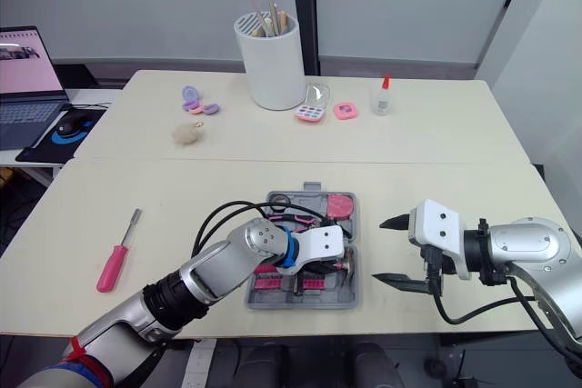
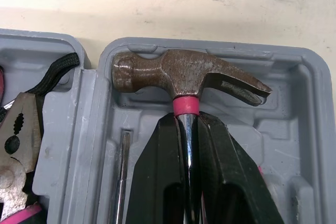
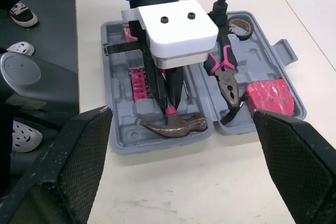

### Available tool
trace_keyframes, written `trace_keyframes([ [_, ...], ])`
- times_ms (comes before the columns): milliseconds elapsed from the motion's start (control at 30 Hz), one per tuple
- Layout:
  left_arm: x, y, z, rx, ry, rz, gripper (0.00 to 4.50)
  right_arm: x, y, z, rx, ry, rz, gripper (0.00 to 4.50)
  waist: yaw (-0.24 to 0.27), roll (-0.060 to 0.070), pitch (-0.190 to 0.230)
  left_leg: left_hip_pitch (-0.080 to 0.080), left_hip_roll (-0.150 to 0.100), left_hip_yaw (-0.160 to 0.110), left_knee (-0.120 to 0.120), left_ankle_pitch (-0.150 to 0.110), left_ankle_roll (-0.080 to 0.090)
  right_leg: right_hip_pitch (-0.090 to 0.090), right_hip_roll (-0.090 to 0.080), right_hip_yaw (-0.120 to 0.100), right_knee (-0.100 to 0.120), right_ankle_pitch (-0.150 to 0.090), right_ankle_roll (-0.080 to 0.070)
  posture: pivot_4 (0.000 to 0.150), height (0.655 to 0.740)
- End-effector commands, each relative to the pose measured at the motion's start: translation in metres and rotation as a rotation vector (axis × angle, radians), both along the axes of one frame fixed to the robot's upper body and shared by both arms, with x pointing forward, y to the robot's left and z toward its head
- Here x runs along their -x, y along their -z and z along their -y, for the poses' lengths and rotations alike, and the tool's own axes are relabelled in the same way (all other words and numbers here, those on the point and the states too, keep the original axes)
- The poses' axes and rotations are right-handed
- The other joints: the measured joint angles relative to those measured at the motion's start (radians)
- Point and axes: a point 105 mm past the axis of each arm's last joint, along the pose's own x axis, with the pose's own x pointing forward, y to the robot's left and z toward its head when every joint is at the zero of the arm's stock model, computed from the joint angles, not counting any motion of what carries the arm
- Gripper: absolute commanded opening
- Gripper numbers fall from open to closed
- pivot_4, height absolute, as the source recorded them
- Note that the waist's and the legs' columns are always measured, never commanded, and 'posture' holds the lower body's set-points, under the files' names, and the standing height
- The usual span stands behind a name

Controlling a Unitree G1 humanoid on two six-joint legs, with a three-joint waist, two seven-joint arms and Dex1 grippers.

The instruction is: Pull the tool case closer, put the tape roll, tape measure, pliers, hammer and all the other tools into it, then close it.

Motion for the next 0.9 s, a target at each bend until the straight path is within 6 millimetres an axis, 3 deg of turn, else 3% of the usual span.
trace_keyframes([
  [33,0.001,0.001,0.005,-0.012,0.012,0.009,0.07,0.003,-0.009,0.000,0.009,-0.007,0.043,4.50,0.001,0.000,0.000,0.000,0.000,0.000,0.000,0.000,0.000,0.000,0.000,0.000,0.000,0.000,0.000,0.150,0.7400],
  [667,-0.001,0.002,-0.005,-0.103,0.001,0.013,0.07,0.001,-0.007,-0.003,0.007,-0.016,0.053,4.50,-0.001,0.001,0.000,0.003,0.000,-0.002,0.000,0.000,0.000,0.005,0.001,-0.001,-0.004,0.000,0.002,0.150,0.7400],
  [900,-0.004,-0.014,-0.007,-0.051,0.009,0.085,2.23,-0.001,-0.007,-0.003,0.009,-0.017,0.052,4.50,-0.001,0.001,0.000,0.002,0.000,-0.002,0.000,0.000,0.000,0.005,0.001,-0.001,-0.004,0.001,0.002,0.150,0.7400],
])
